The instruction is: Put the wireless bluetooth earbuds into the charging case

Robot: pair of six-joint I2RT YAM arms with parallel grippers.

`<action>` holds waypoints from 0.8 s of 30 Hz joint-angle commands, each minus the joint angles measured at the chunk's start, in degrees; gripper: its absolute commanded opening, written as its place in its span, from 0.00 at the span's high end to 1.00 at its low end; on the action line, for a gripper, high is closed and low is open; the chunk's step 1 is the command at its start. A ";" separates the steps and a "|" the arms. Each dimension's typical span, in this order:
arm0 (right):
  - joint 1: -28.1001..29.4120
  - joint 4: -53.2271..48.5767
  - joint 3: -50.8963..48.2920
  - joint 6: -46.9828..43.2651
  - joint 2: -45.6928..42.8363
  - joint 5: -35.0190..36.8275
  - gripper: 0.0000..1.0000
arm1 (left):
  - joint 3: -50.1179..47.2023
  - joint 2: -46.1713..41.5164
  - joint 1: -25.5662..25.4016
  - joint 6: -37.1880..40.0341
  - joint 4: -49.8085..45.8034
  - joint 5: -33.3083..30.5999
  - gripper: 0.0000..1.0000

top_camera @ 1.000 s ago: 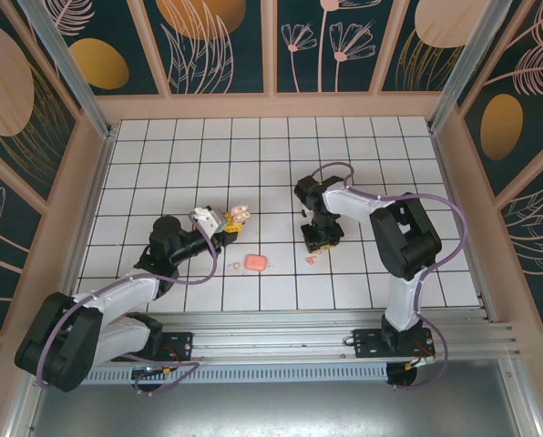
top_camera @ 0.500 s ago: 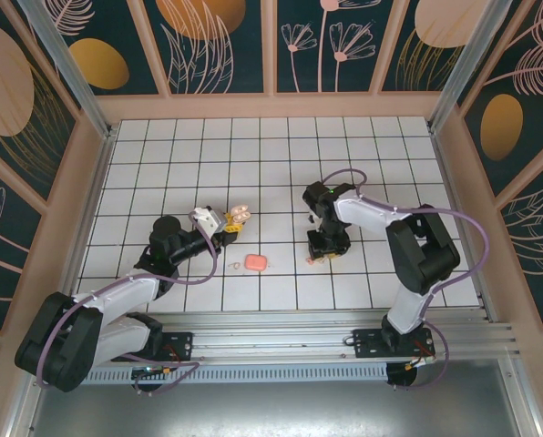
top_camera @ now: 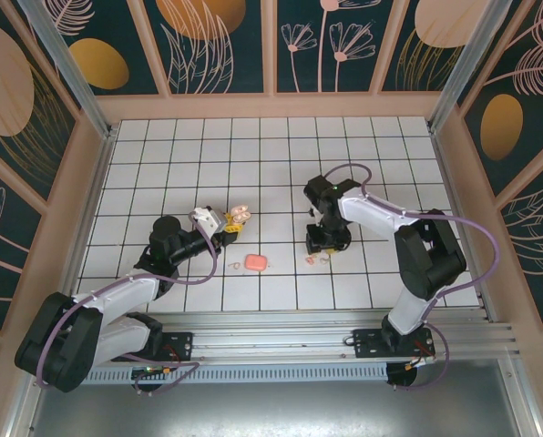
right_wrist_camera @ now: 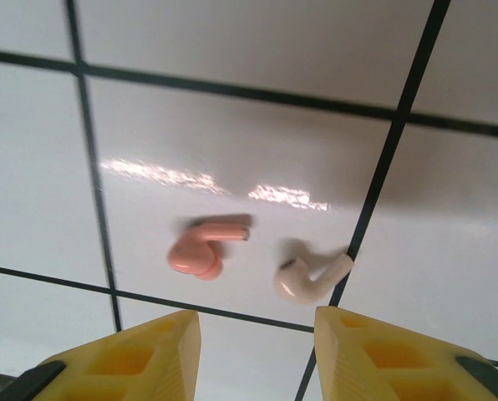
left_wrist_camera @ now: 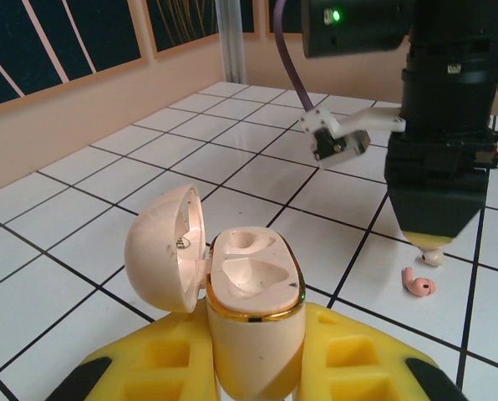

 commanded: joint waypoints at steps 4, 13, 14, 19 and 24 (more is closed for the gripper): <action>-1.21 -3.04 3.35 -3.20 1.21 2.00 0.58 | 1.23 -0.58 -0.33 -0.62 0.78 0.36 0.94; -4.30 -3.28 7.79 -8.42 4.18 1.66 0.57 | 1.61 -0.39 -0.28 -0.36 0.38 0.34 0.95; -4.38 -2.81 7.62 -8.72 4.59 0.92 0.57 | 1.58 -0.32 -0.31 -0.42 0.47 0.31 0.95; -4.34 -0.52 6.07 -8.96 6.18 -1.36 0.56 | 1.65 -0.41 -0.29 -0.43 0.26 0.33 0.95; -4.68 0.68 2.81 -9.18 6.75 -1.38 0.56 | 1.75 0.00 -0.29 -0.31 0.38 0.44 0.95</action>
